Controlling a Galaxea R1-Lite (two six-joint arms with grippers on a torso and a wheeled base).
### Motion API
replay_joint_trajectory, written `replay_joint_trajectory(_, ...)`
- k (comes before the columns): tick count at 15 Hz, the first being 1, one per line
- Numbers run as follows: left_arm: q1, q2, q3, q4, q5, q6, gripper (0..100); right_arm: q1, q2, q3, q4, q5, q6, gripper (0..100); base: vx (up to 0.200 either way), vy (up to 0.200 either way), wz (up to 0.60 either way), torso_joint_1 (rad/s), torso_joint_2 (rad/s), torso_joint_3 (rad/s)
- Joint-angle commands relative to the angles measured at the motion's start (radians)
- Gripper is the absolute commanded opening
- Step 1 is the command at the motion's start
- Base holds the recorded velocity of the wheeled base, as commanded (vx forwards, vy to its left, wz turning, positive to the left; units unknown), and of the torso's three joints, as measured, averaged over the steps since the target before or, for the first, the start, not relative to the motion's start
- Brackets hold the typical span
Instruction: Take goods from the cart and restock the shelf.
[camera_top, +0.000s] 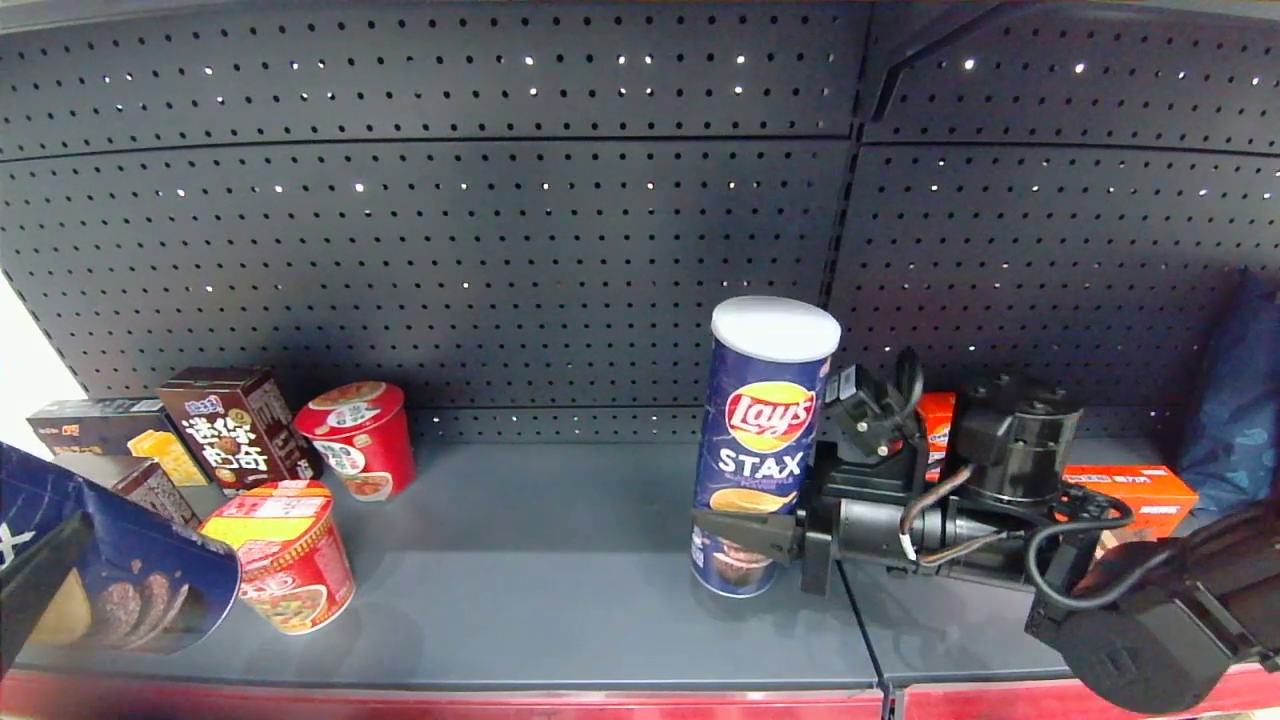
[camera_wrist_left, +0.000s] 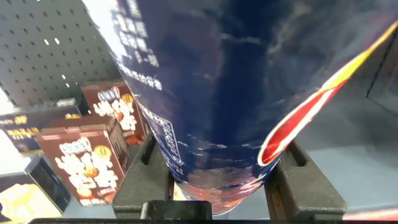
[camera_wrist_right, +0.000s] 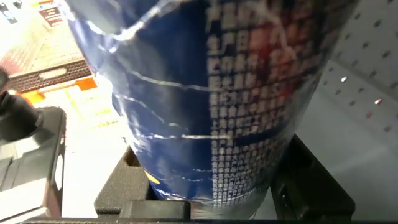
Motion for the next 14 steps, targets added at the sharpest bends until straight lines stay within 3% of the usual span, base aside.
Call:
replay_joint_trajectory(1, 0.002, 0.027, -0.023, 0.0, 0.002, 0.0, 0, 0.004, 0.017, 0.089, -0.066, 0.003, 0.013, 0, 0.0, 0.0, 0.0, 0.0, 0.0, 0.0)
replay_joint_trajectory(14, 0.003, 0.045, -0.033, 0.0, 0.005, 0.003, 0, 0.048, 0.238, 0.069, -0.261, 0.008, 0.042, 0, 0.0, 0.0, 0.0, 0.0, 0.0, 0.0)
